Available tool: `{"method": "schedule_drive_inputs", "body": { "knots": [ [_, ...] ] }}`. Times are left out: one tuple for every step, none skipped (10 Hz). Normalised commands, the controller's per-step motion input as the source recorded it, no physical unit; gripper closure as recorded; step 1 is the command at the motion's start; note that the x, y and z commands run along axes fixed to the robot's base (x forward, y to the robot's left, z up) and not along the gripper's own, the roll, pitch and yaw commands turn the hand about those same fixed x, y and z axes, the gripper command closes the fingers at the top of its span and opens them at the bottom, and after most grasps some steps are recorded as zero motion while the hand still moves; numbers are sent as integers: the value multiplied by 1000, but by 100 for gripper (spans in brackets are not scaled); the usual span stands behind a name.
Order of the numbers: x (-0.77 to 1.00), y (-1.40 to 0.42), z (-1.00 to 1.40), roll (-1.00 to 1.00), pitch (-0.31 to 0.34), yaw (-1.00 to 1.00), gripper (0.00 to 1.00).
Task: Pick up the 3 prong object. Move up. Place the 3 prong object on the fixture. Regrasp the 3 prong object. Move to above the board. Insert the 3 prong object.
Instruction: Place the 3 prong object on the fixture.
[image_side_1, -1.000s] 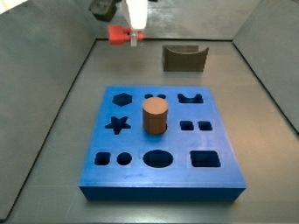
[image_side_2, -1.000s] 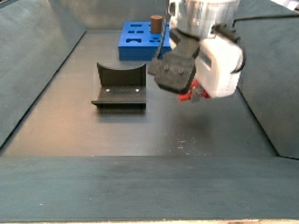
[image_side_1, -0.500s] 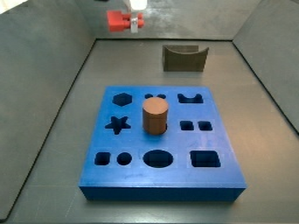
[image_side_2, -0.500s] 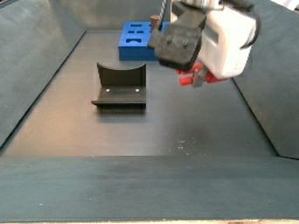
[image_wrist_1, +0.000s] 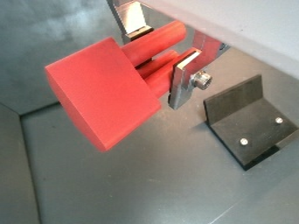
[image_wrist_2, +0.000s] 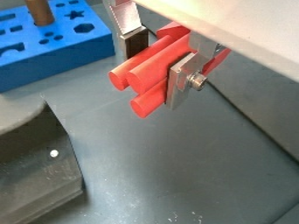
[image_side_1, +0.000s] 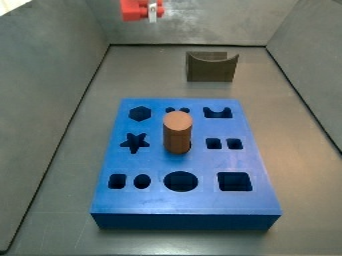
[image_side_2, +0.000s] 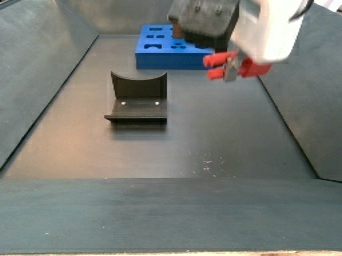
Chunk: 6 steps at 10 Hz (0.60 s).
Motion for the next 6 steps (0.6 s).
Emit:
{"method": "schedule_drive_inputs", "body": {
  "knots": [
    [-17, 3, 642, 74, 90, 11, 100],
    [-11, 5, 508, 67, 95, 9, 100],
    [-4, 6, 416, 65, 99, 11, 100],
    [3, 9, 186, 60, 113, 13, 100],
    [1000, -696, 396, 53, 23, 1000, 100],
    [1000, -693, 330, 54, 25, 1000, 100]
  ]
}}
